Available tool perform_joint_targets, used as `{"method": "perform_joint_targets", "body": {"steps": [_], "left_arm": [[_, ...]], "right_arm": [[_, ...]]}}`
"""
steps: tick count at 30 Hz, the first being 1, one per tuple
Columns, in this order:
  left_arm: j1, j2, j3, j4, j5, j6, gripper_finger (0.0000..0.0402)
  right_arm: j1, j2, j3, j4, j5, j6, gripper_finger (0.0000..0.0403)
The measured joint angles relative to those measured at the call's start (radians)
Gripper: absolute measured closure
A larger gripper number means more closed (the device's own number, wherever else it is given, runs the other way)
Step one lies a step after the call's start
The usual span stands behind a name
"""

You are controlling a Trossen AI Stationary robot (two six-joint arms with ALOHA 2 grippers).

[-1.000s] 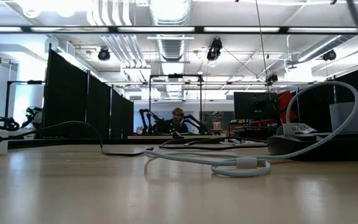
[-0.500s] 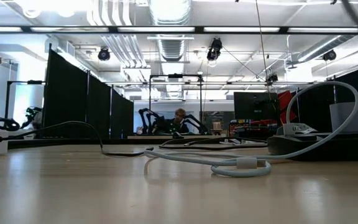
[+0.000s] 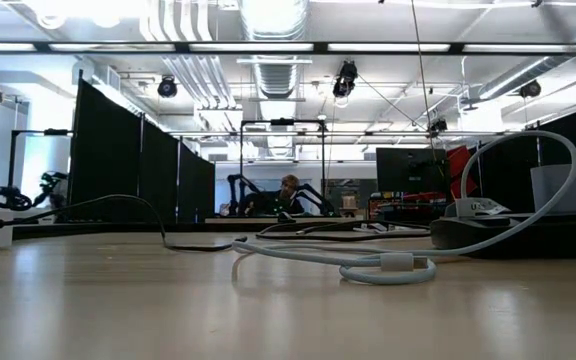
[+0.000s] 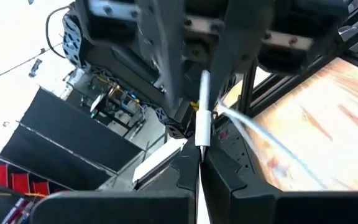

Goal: Insert USB
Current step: Insert the bottom white charger cable into the charger adapter on the bottom black outlet extension

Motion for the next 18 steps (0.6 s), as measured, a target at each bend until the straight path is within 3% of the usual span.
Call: {"method": "perform_joint_targets", "body": {"steps": [9,13,18], "left_arm": [[-0.001,0.0,-0.001,-0.003,0.0,-0.003,0.0401],[0.0,0.0,-0.001,-0.005,0.0,-0.01,0.0401],[0.0,-0.001,-0.001,-0.023,-0.017,-0.019,0.0401]], "right_arm": [[-0.035,-0.014,0.0,-0.041,-0.101,0.016,0.0239],[-0.058,0.002,0.0,-0.044,-0.101,0.02,0.0241],[-0.062,0.005,0.0,-0.042,-0.104,0.021,0.0275]]}}
